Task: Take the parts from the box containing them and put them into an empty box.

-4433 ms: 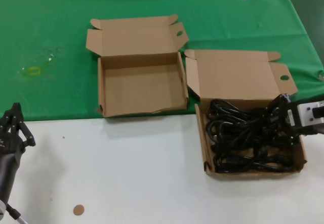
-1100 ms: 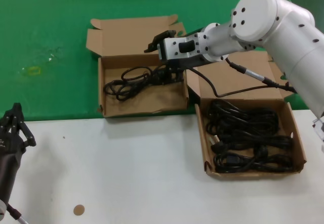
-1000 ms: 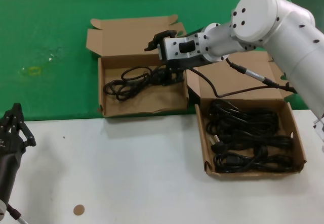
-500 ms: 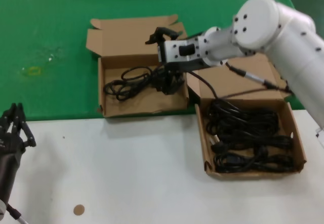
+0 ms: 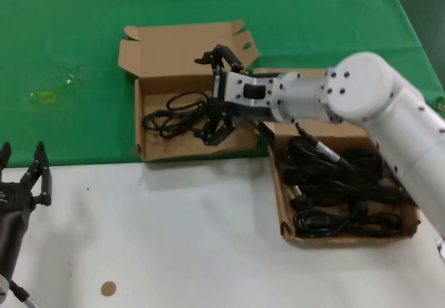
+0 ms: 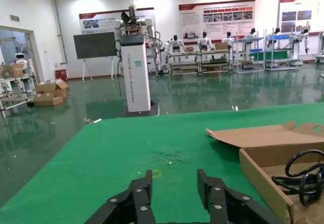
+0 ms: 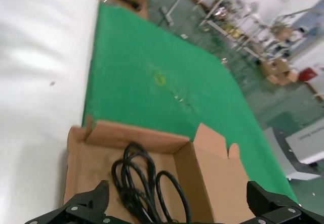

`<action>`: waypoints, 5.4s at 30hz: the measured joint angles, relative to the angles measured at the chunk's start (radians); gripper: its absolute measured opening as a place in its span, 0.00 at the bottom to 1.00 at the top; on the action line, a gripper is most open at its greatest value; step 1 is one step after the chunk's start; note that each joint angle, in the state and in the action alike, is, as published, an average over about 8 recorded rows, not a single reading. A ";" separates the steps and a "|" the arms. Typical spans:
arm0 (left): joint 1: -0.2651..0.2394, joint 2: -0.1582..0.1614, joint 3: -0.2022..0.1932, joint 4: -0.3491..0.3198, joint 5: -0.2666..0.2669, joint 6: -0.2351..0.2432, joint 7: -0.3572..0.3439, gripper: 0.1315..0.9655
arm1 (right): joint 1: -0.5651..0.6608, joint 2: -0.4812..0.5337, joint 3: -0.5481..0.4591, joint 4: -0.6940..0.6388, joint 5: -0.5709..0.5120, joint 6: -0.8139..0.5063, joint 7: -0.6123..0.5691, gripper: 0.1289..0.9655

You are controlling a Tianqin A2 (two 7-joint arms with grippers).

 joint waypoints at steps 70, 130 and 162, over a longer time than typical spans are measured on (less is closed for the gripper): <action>0.000 0.000 0.000 0.000 0.000 0.000 0.000 1.00 | -0.956 0.087 0.493 0.721 0.493 0.668 0.185 1.00; 0.000 0.000 0.000 0.000 0.000 0.000 0.000 1.00 | -0.956 0.087 0.493 0.721 0.493 0.668 0.185 1.00; 0.000 0.000 0.000 0.000 0.000 0.000 0.000 1.00 | -0.956 0.087 0.493 0.721 0.493 0.668 0.185 1.00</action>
